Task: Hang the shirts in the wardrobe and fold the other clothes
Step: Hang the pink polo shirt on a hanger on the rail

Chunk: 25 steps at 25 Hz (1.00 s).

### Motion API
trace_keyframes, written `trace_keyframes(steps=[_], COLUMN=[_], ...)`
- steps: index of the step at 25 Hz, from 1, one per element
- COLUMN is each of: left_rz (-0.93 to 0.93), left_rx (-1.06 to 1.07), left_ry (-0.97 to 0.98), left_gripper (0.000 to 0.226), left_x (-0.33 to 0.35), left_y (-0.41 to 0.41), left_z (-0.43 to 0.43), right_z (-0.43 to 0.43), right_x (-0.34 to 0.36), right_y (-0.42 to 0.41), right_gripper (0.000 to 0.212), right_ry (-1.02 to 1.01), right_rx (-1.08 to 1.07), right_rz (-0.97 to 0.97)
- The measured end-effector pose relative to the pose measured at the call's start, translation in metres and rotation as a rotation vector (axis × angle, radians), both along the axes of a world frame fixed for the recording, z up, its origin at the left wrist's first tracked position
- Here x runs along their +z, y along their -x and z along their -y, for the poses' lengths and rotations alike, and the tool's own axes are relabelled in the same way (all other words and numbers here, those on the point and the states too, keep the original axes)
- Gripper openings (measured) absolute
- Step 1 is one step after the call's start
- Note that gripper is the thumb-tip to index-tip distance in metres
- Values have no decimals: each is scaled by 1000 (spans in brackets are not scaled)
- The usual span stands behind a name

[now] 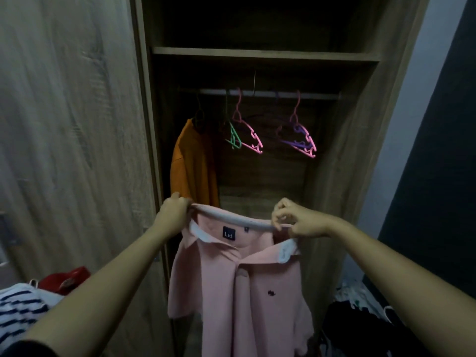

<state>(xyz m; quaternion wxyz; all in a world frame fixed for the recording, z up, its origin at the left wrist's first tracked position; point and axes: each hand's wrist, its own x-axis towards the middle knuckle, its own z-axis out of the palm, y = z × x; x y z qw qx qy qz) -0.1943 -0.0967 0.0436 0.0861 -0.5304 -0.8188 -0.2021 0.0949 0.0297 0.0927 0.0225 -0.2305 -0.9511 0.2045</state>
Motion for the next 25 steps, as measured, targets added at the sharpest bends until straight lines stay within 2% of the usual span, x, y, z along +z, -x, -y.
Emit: trace_keyframes(steps=[2,5,7,9,10,11,13,14,16,17,19,23,25], left_rz=[-24,-95,-160,-425,-454,-378,-253,-248,-215,-158,-6,123,205], left_rx=[-4,-215,-287,-197,-127,-61,3,5,2,-10,6,34,61], left_ry=[-185,-295,-186,60,102,43,-144,-156,13,74,31,-94,-114], left_gripper=[23,27,20,21,22,21,25,34,50,45,23,31,26], left_x=[0,16,16,9,5,8,14,19,27,30,34,36,33], left_y=[1,2,-2,-8,-8,-10,-14,-15,-20,-21,-11,7,12], left_z=[0,6,11,11,10,9,6,4,5,7,5,1,-3], right_z=[-3,-13,-13,-2,5,10,10,8,2,-1,-7,-9,-6], right_x=[2,2,-5,-16,-22,-27,-25,-20,-10,-6,-4,10,20], right_y=[1,-3,-2,8,14,20,26,28,28,27,27,34,43], right_gripper=[41,35,32,29,29,30,30,29,27,26,23,24,29], right_ry=[-178,-480,-484,-464,-442,-424,-408,-416,-382,-315,-168,35,74], right_rx=[-12,-275,-426,-402,-373,-373,-447,-480,-523,-545,-588,-596,-600], right_rz=[-44,-104,-181,-76,-13,-5,-139,-203,-196,-158,-115,-214,-238])
